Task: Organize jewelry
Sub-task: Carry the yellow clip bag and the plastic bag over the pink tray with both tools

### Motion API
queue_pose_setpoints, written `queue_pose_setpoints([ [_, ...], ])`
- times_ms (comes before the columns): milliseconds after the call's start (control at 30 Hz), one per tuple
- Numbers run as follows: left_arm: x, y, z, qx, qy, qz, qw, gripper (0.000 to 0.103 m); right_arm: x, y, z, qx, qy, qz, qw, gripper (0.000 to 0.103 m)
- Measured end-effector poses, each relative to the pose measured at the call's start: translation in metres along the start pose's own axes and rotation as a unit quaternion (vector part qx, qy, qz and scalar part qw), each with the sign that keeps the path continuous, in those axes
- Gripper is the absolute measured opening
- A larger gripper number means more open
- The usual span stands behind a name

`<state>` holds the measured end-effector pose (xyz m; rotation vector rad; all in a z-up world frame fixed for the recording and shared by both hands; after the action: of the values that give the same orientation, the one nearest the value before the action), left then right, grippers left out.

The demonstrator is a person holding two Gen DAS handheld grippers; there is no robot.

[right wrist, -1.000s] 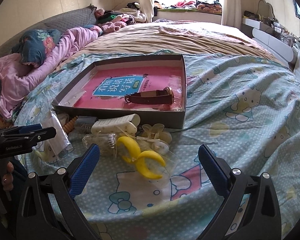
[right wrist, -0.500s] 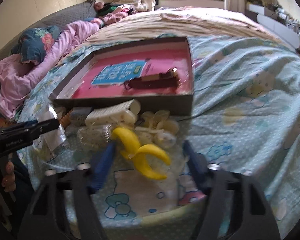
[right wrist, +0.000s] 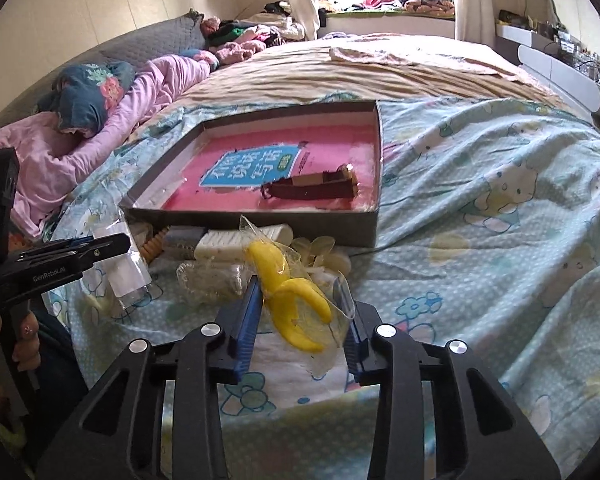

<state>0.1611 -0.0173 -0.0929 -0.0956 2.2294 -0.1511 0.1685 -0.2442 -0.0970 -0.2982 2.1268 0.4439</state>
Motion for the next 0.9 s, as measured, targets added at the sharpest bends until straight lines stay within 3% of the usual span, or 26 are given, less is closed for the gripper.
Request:
queue_pose_setpoints([
  [300,-0.022,0.003,-0.022,0.001,-0.037,0.001,0.9993,0.015,-0.021,0.002,-0.016,0.005,-0.028,-0.009,1.000,0.034],
  [900,-0.054,0.005,-0.020,0.003,-0.050,0.014,0.9987,0.012,-0.064,0.032,0.001,-0.014,-0.059,-0.034,0.998,0.034],
])
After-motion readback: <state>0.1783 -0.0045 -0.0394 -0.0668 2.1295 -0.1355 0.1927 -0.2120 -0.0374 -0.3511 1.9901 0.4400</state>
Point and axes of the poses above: each gripper's, at about its wrist camera, not at the fingertips, and z roughly the way its jaws point, y to its left, x to its underside, the point moved 5 cm from there along z, roughly the way its jaws point, and after that the axes turned 14 degrees about -y, right-handed, at the moved point
